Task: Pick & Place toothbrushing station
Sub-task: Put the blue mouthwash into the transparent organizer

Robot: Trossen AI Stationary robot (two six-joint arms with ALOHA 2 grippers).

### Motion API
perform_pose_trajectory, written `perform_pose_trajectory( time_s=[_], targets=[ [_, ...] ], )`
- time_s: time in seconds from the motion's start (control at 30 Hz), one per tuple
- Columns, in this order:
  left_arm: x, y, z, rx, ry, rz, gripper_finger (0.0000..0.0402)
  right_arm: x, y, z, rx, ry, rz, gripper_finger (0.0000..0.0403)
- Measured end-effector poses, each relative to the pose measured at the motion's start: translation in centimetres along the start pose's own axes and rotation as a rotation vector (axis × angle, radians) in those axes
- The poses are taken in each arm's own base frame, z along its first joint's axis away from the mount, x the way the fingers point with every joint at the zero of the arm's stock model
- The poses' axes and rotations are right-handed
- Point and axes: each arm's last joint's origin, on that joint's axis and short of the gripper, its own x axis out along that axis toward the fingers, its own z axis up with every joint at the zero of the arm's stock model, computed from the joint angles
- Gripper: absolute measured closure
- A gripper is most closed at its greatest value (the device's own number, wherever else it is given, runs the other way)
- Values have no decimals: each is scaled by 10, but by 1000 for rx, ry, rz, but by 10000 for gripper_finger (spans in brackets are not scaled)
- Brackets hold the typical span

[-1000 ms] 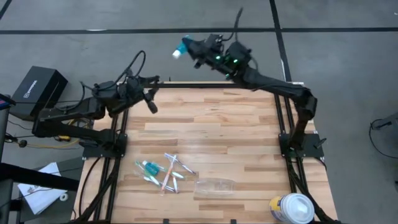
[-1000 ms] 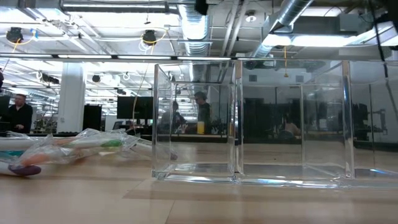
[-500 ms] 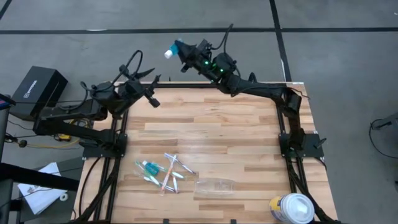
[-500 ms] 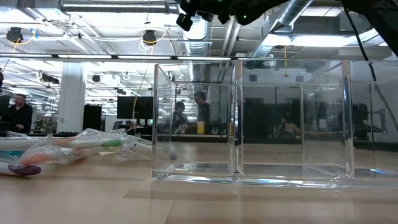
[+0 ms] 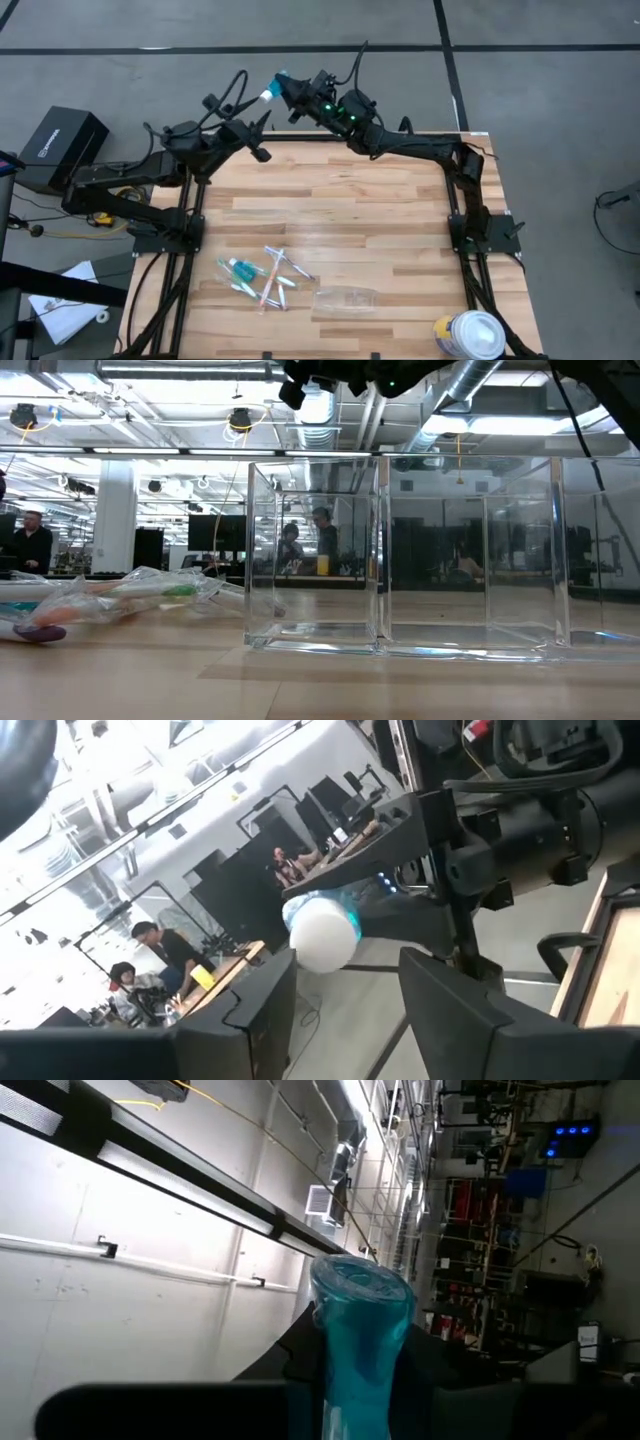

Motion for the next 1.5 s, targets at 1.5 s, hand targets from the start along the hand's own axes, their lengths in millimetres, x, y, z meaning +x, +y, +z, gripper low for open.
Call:
perform_pose_trajectory(
  time_s=[1.5],
  targets=[
    [4,6,5,-35,-123,-36,257,-1,6,-4,-45,61,25,348]
  ],
)
